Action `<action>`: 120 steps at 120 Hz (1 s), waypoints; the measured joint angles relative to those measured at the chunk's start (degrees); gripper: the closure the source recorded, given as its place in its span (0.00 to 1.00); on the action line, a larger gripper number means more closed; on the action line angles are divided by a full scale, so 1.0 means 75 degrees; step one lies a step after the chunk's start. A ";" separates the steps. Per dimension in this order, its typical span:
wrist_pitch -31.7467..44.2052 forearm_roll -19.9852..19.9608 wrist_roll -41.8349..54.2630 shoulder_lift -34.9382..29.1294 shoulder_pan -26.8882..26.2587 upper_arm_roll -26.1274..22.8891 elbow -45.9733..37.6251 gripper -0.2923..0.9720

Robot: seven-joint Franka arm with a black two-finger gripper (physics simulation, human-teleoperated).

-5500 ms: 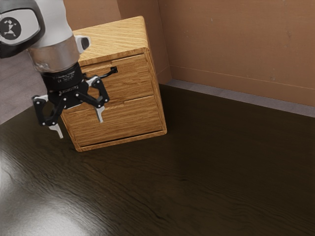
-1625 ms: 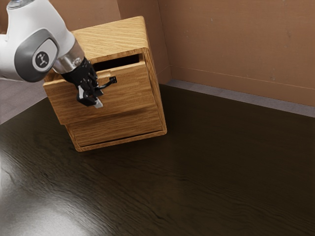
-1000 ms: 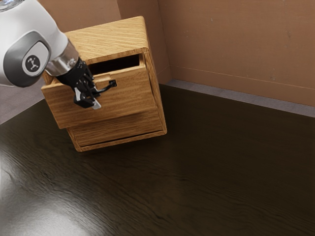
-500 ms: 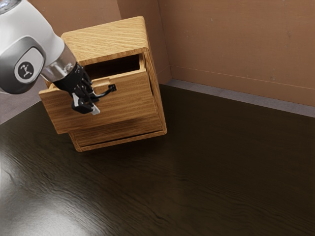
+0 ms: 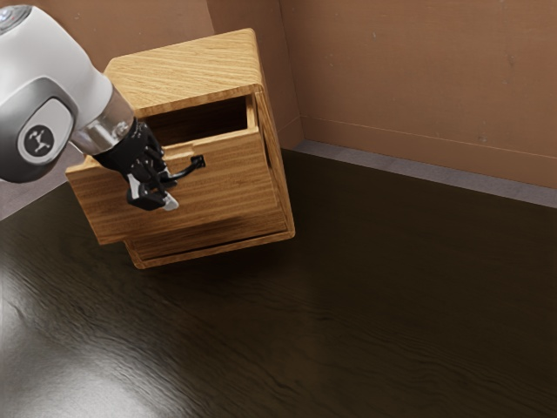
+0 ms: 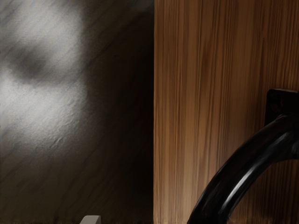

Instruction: Pull the drawer handle with one arm to open the drawer

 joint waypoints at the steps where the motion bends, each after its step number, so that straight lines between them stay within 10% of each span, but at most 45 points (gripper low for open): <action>1: 0.0003 0.0001 -0.0002 -0.0007 -0.0007 0.0000 -0.0004 0.60; 120: 0.0109 0.0109 -0.0153 -0.0572 -0.0215 -0.0070 -0.0577 0.60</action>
